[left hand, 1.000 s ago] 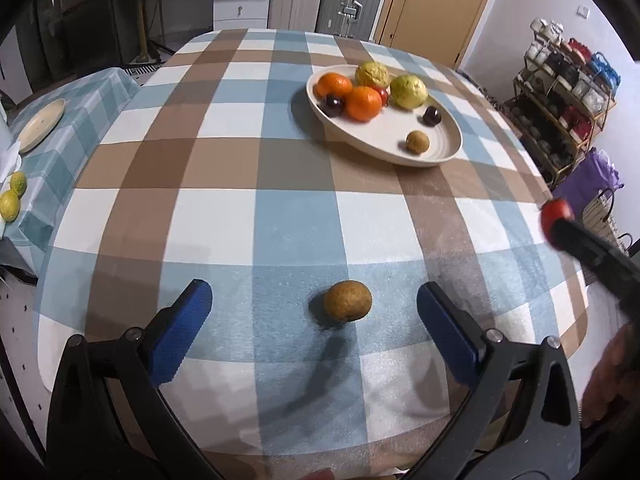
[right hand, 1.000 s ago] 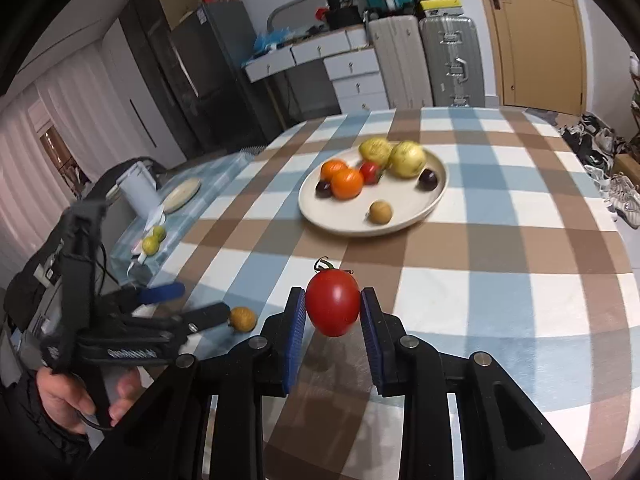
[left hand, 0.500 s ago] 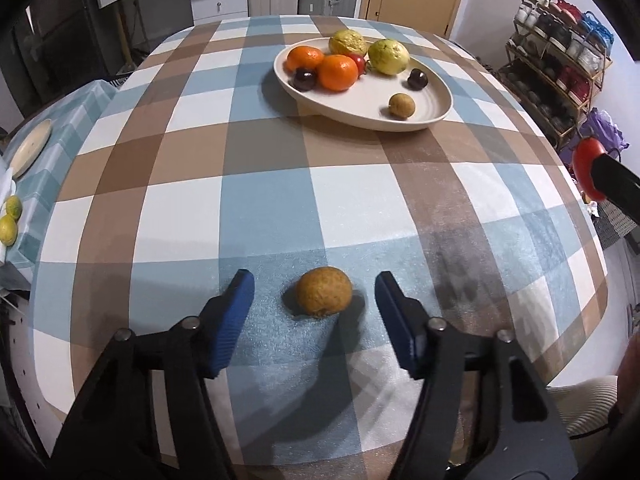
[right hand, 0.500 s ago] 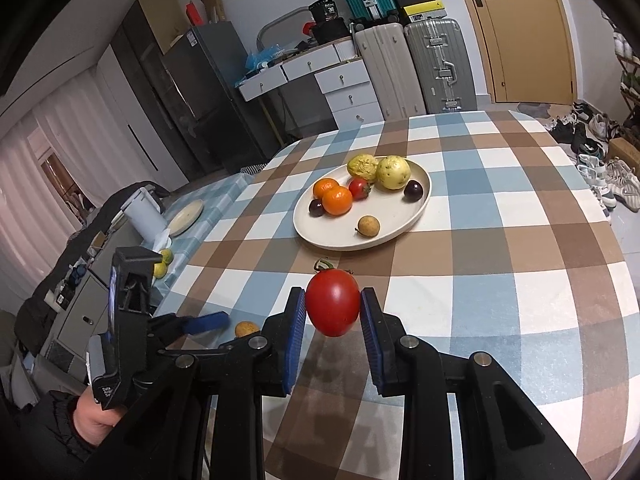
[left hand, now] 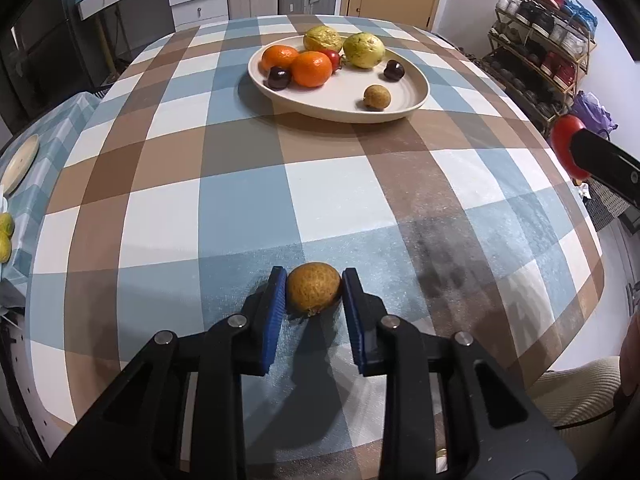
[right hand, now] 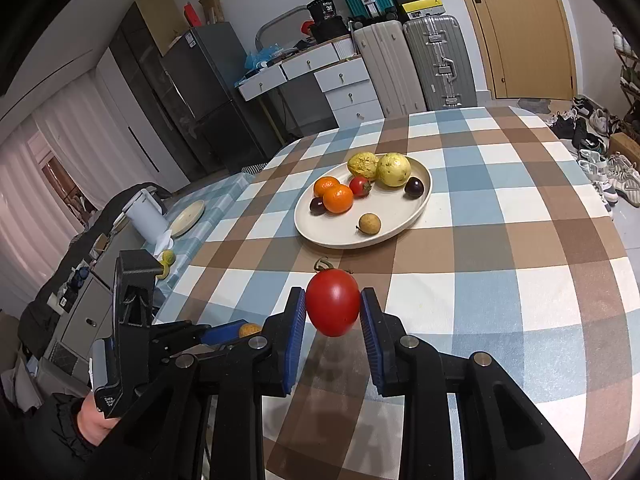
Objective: Organize fruits
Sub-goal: 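Grasp the last brown fruit with the left gripper while the right gripper holds the tomato, then carry the tomato and brown fruit onto the plate and open both grippers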
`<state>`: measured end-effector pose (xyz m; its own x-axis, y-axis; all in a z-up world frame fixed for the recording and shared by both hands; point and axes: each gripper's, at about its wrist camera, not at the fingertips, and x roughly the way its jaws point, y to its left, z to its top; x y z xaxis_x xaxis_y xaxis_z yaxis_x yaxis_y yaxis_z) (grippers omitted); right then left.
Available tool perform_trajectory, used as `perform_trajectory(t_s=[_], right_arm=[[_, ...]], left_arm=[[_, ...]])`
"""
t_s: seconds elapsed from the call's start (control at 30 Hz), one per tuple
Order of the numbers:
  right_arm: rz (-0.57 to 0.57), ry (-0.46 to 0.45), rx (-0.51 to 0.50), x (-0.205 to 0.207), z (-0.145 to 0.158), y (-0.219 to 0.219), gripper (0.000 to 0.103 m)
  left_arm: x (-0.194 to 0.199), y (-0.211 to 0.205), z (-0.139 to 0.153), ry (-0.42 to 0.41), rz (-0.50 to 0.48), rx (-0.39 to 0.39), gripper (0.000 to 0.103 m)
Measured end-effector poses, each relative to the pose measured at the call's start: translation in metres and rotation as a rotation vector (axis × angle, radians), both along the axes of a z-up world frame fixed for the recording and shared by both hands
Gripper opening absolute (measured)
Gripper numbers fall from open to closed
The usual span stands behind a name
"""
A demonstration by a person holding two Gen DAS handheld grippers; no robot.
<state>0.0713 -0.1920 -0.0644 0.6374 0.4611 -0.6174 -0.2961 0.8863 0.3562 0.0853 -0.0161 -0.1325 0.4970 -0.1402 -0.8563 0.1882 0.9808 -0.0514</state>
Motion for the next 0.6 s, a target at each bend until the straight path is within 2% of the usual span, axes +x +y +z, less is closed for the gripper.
perform_trajectory(t_s=[0.37,0.6], right_arm=[[0.000,0.004,0.002,0.001,-0.001,0.000,0.028],[0.015,0.022,-0.002,0.005,-0.008,0.005,0.028]], left_arm=[[-0.002,0.003,0.007,-0.016,0.007,-0.014,0.025],[0.007,0.005,0.035,-0.072,-0.006,-0.047,0.025]])
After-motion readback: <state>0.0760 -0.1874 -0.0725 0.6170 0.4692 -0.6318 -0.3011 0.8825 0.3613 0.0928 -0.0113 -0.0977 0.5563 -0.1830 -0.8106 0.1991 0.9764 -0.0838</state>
